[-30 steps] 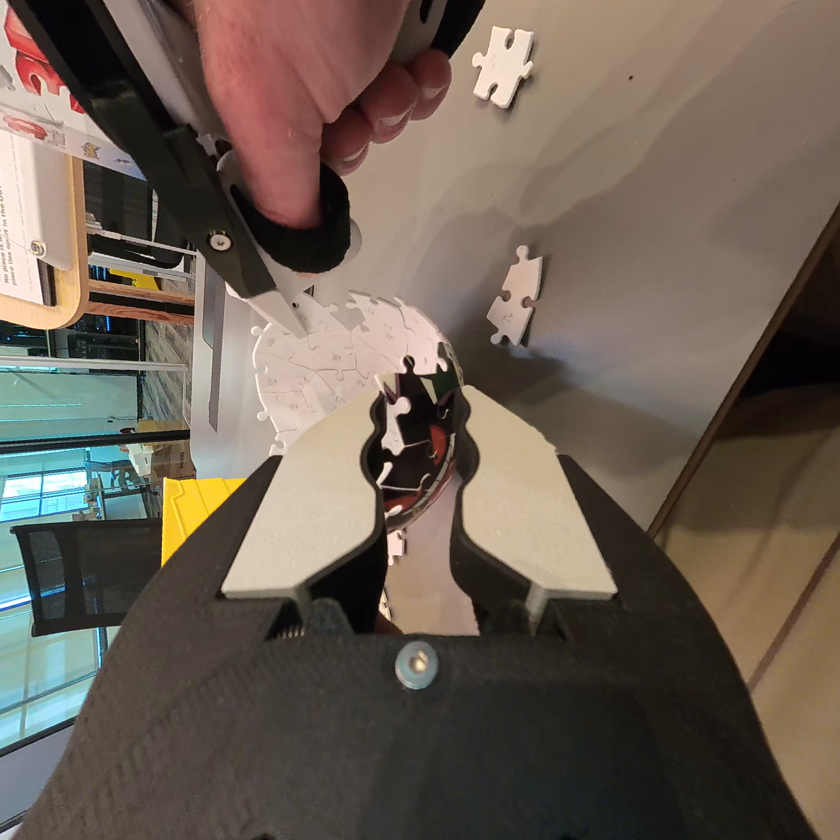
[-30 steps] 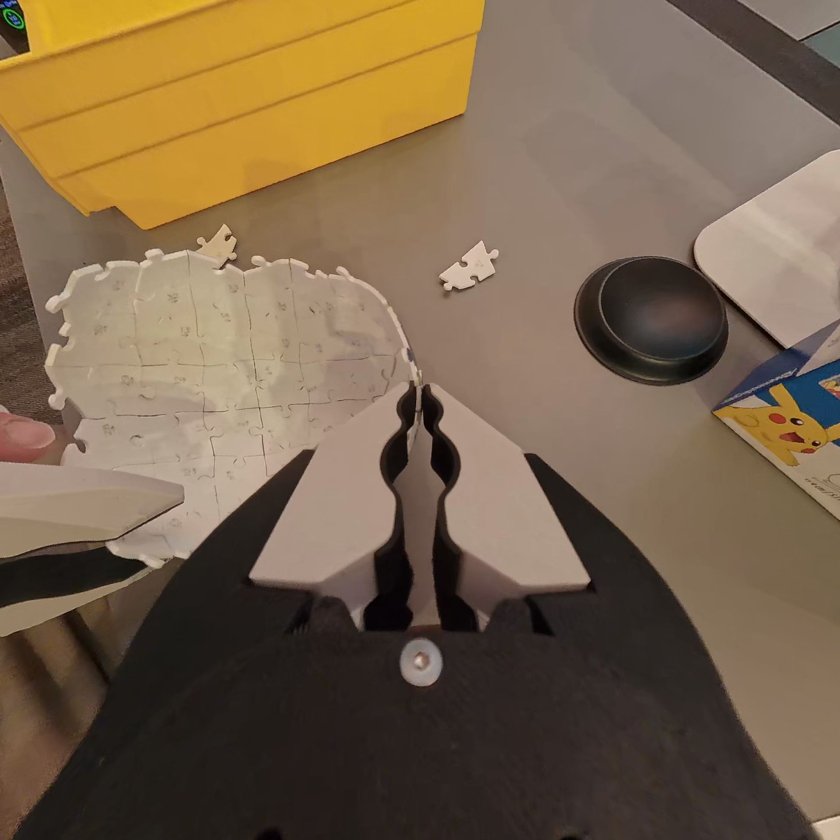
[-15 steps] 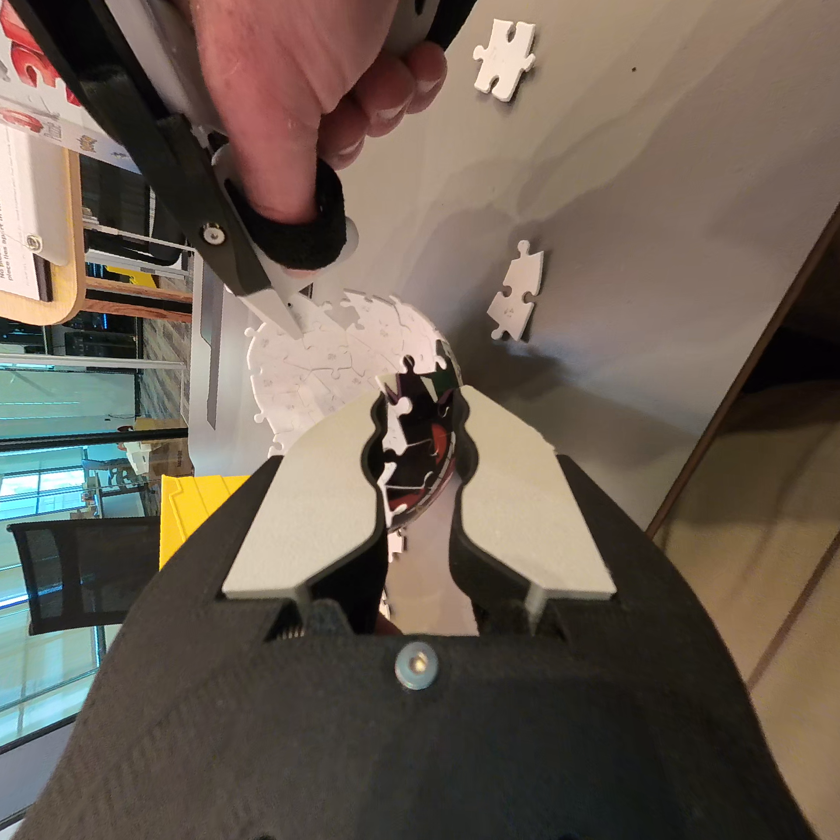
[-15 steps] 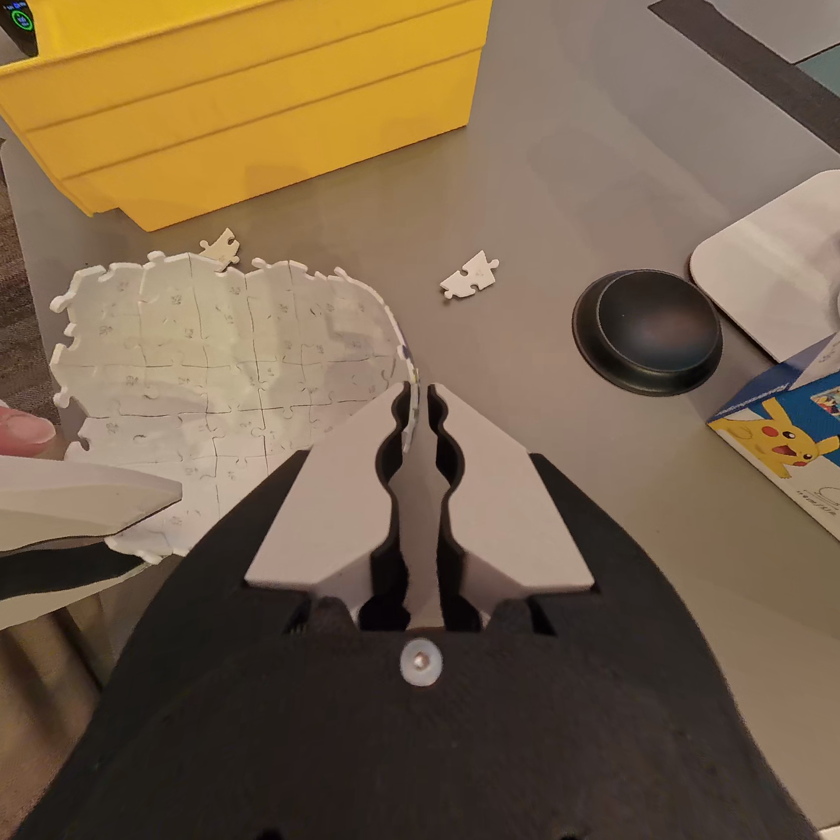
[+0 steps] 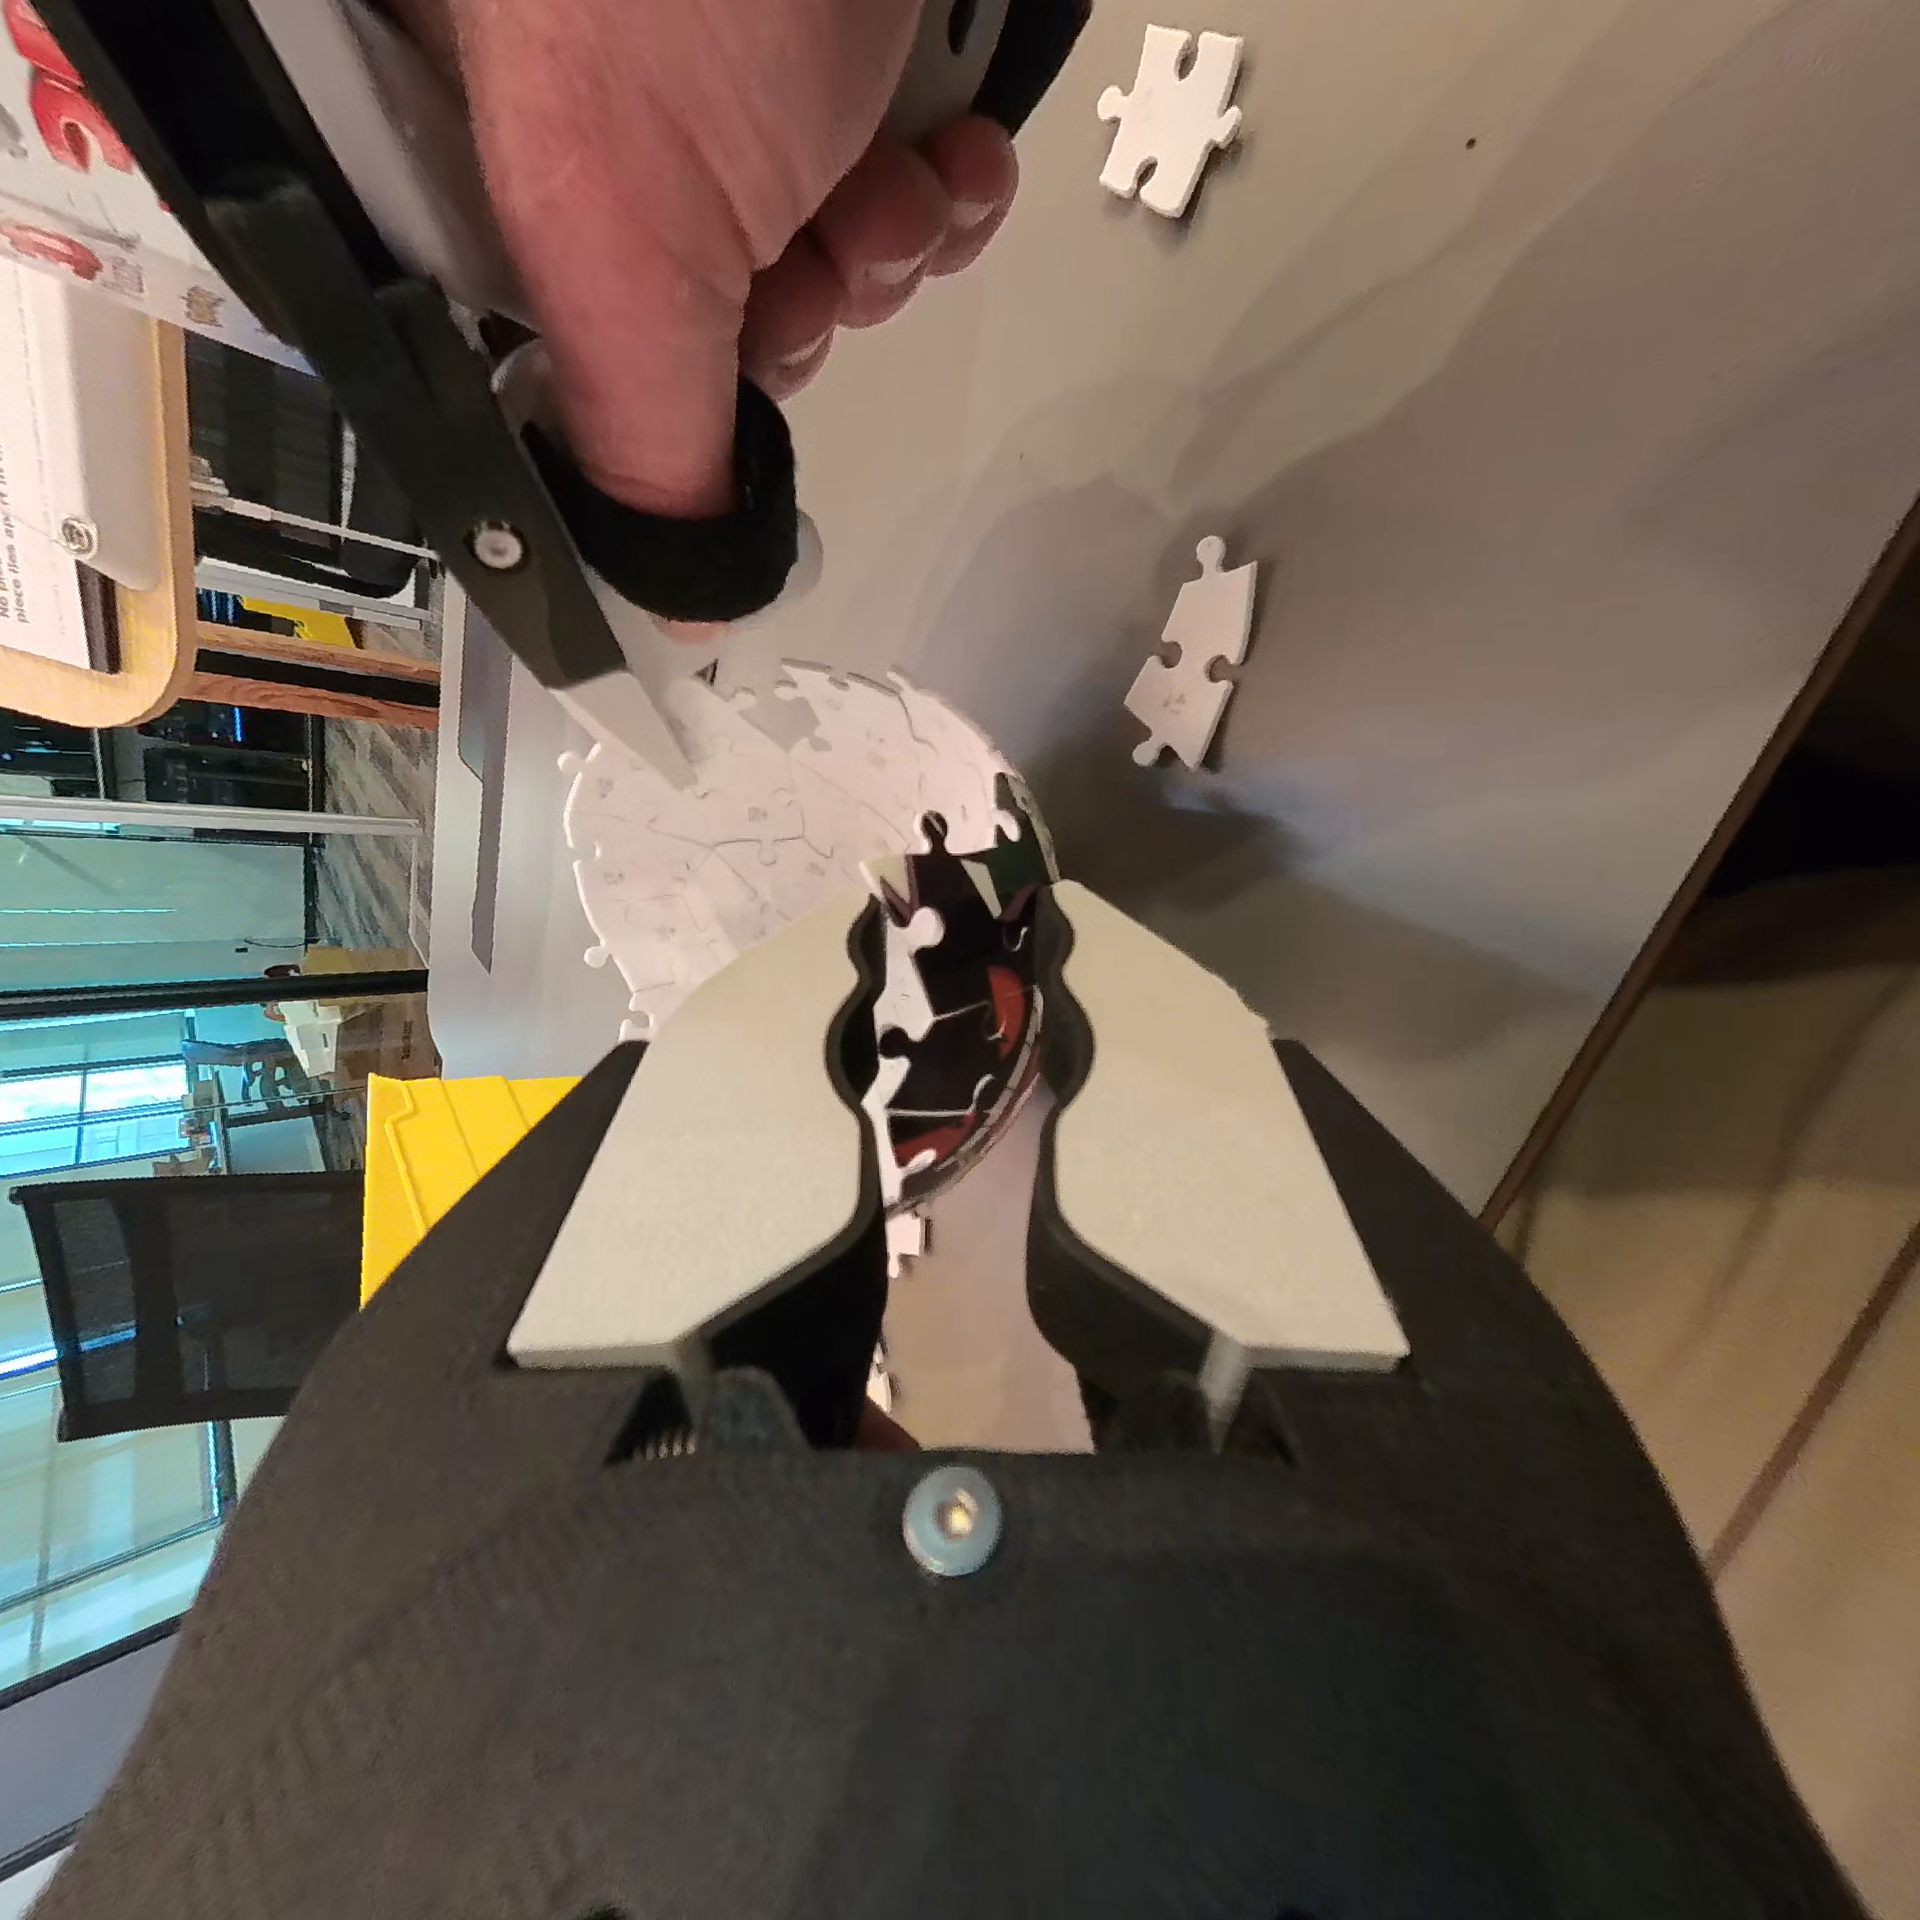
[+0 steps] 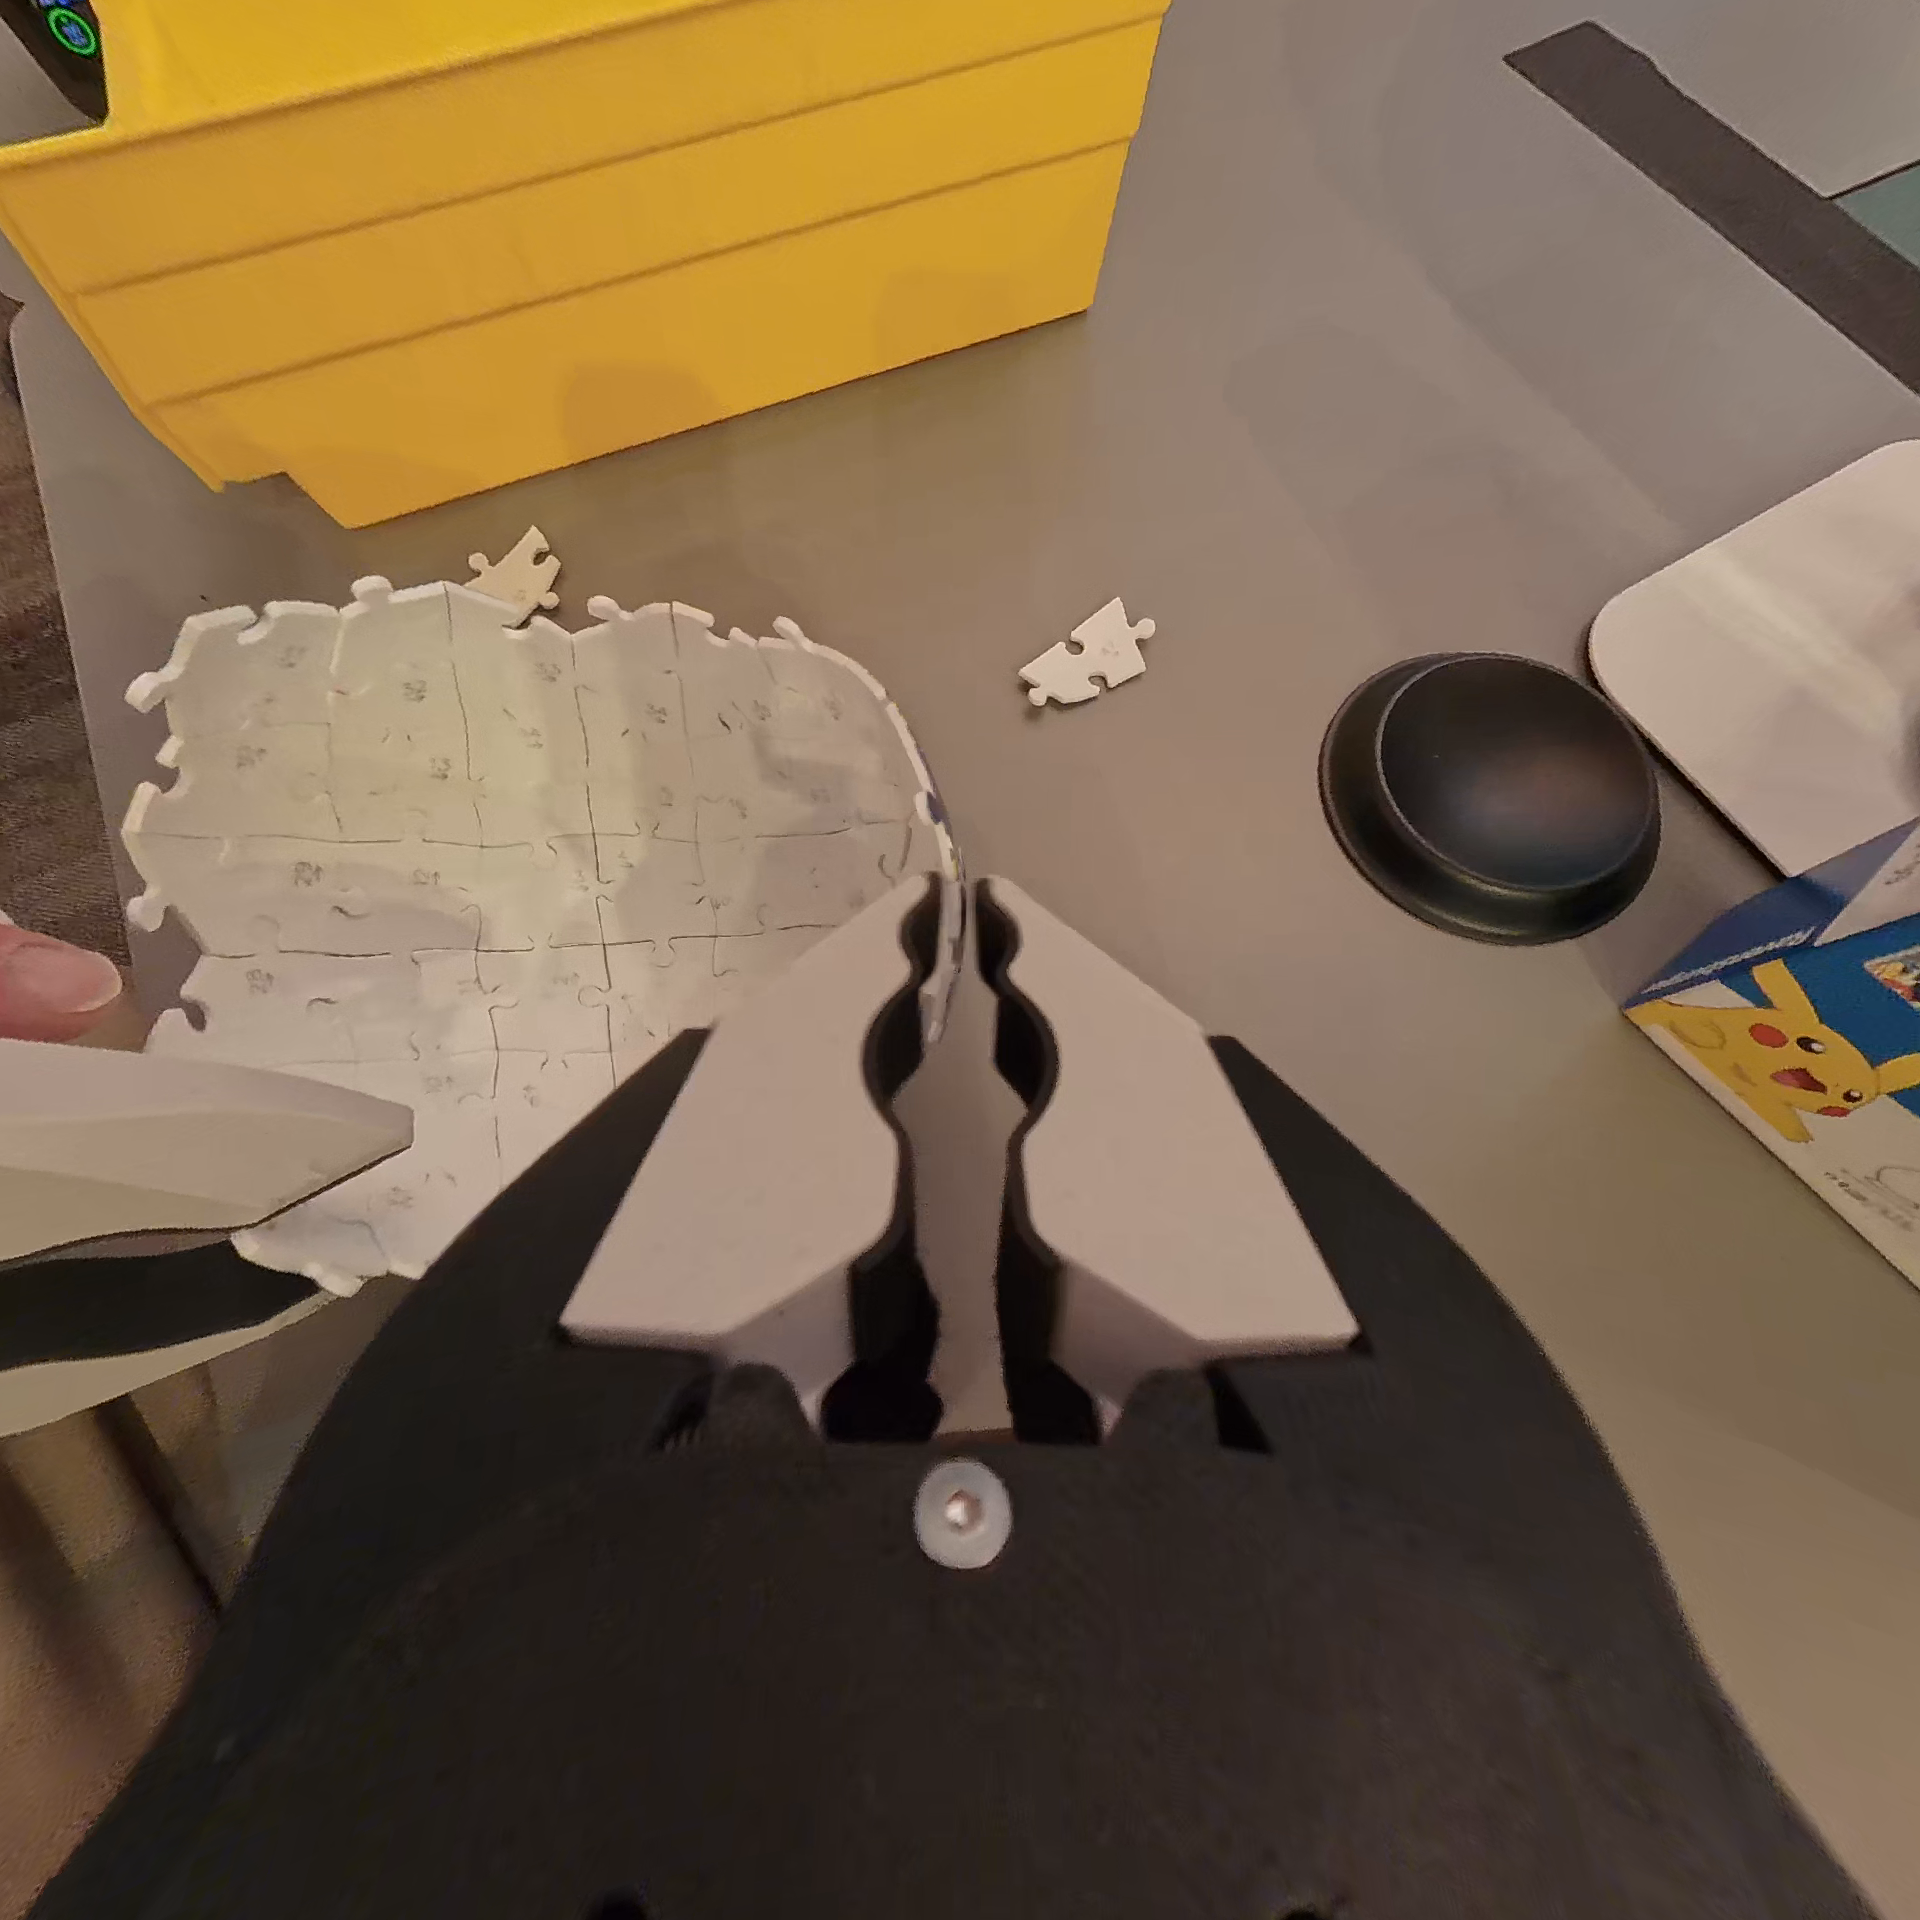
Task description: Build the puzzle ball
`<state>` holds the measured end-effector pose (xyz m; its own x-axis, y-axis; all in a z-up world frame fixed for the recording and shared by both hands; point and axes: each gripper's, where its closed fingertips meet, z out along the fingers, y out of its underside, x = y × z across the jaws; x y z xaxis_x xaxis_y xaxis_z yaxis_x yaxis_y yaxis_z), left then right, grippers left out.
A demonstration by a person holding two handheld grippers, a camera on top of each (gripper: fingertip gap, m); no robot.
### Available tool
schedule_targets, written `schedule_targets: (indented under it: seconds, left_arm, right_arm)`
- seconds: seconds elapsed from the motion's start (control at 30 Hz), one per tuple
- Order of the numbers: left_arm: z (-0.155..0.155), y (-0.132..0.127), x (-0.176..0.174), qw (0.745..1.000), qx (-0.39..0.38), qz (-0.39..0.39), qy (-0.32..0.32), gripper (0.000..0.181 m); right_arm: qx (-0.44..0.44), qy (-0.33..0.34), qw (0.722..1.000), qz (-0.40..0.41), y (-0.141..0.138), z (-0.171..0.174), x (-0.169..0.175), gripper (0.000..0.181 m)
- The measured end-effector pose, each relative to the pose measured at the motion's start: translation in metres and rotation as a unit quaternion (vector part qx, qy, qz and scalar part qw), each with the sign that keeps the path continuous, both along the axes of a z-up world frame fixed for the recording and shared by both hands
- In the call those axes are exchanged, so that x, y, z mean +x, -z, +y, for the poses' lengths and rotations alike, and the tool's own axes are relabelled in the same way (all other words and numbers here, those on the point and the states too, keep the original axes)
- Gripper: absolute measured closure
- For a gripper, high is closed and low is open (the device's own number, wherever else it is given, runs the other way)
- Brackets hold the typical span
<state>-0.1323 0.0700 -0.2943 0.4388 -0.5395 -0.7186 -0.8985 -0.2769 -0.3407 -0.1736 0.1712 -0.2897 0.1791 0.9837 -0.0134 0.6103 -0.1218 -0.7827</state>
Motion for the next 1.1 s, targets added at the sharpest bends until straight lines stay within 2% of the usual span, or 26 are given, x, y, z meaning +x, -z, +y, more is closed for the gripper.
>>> schedule_targets:
  seconds: [0.03,0.4,0.7,0.87,0.93,1.1]
  left_arm:
    - [0.000,0.000,0.000,1.000,0.000,-0.001,-0.001,0.154]
    - [-0.001,-0.004,-0.003,1.000,0.007,-0.006,-0.005,0.152]
    - [-0.008,-0.016,-0.009,0.998,0.022,-0.050,-0.019,0.135]
    - [-0.018,-0.047,-0.008,0.989,0.072,-0.127,-0.012,0.134]
    - [-0.021,-0.062,-0.016,0.979,0.098,-0.176,-0.029,0.134]
    - [-0.013,-0.088,-0.063,0.935,0.140,-0.295,-0.137,0.128]
  right_arm:
    - [-0.004,0.000,1.000,-0.001,0.000,0.000,0.000,0.169]
    - [-0.034,-0.015,0.999,0.014,-0.008,-0.002,0.007,0.172]
    - [-0.029,-0.013,0.999,0.002,-0.002,-0.002,0.009,0.177]
    - [-0.025,-0.011,1.000,0.001,-0.001,-0.001,0.009,0.177]
    - [-0.027,-0.010,1.000,0.002,0.000,-0.001,0.010,0.177]
    - [-0.032,-0.008,0.999,0.003,0.001,-0.001,0.015,0.177]
